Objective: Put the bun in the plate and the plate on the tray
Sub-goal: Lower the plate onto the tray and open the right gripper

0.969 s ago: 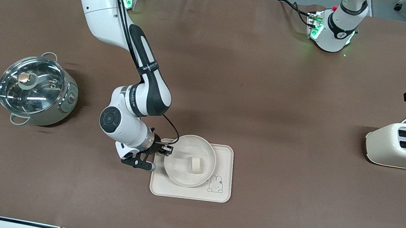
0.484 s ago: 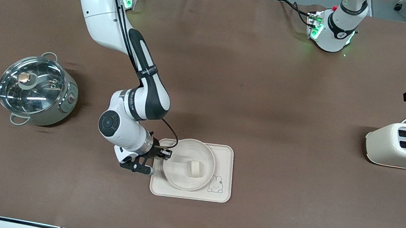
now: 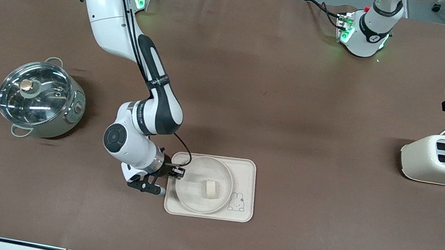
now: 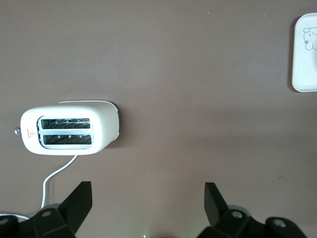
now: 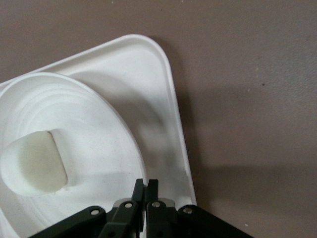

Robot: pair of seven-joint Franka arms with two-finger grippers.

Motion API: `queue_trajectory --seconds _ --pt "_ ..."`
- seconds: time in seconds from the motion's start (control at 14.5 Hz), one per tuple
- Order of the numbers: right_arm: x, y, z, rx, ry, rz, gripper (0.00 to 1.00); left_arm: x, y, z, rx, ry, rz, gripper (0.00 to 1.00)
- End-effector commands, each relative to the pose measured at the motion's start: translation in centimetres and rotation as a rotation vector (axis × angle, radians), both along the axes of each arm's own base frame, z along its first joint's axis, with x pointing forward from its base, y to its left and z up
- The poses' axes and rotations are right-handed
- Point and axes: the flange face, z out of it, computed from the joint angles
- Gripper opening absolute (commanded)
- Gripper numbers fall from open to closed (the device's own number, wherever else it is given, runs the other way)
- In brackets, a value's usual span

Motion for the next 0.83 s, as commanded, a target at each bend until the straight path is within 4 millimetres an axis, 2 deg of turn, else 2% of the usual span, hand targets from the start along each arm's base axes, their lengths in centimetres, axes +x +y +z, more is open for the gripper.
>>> queue_trajectory --seconds 0.0,0.07,0.35,0.55,0.76 --pt "0.8 -0.3 0.3 0.009 -0.005 -0.006 0.0 -0.3 0.1 0.1 -0.02 0.01 -0.015 1.0" --pt "0.8 -0.2 0.2 0.008 -0.003 -0.006 0.0 -0.4 0.1 0.1 -0.02 0.013 -0.015 1.0" --pt "-0.7 2.7 0.3 0.005 0.016 -0.019 0.01 -0.4 0.1 0.2 -0.02 0.012 -0.015 1.0" --pt "-0.8 2.7 0.0 -0.003 0.017 -0.015 0.04 -0.4 0.1 0.1 -0.02 0.013 -0.015 1.0" --pt "-0.7 2.6 0.2 -0.003 0.014 -0.016 0.46 -0.3 -0.1 0.0 -0.02 0.015 -0.02 1.0"
